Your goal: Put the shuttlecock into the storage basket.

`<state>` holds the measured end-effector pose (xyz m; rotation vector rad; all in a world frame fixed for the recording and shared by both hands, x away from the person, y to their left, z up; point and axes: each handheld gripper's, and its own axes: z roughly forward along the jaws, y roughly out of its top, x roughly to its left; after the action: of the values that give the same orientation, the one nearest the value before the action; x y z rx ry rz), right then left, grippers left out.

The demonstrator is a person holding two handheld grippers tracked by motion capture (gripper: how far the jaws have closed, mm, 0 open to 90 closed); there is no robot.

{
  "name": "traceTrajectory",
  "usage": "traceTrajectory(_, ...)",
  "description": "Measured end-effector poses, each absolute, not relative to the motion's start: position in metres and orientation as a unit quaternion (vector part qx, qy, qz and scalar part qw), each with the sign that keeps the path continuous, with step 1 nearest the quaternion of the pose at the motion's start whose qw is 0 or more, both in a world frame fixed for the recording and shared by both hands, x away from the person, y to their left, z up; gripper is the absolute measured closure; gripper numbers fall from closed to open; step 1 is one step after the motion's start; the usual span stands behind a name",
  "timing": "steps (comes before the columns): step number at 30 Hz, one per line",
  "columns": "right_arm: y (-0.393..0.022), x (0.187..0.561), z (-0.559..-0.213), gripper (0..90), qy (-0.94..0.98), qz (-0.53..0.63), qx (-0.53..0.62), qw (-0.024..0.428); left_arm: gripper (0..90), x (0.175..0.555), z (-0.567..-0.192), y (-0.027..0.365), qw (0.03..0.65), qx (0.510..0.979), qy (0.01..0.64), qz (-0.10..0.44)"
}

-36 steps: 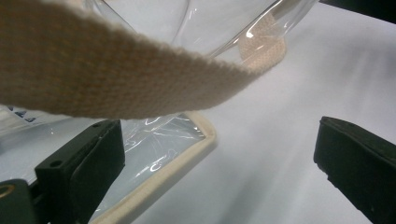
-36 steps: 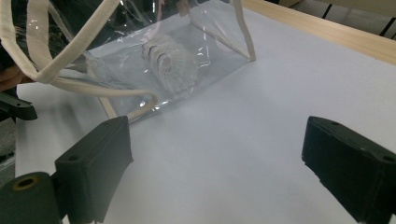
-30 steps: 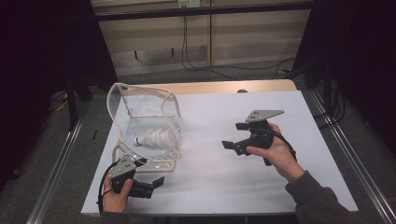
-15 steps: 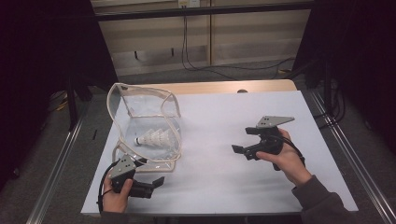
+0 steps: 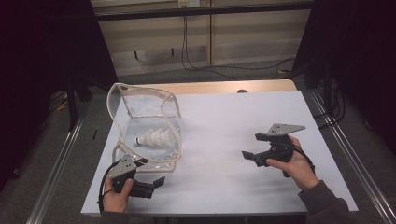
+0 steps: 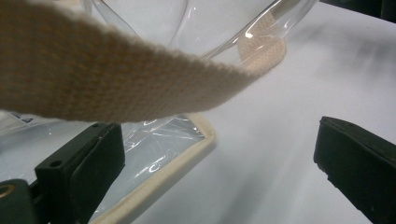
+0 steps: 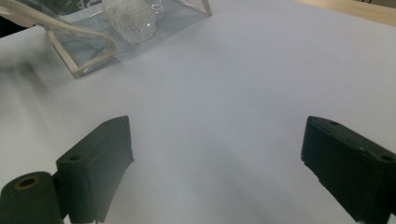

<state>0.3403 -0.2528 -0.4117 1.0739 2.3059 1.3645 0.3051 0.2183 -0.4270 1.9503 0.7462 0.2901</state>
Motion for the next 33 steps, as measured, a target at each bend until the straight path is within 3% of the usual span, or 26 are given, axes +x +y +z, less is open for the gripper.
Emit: traceTrajectory(33, -0.281, 0.319, -0.436, 8.0, 0.79, 0.462, 0.381, 0.133, 2.0, 0.305, -0.427, 0.217, 0.492, 0.806, 0.305, 0.119)
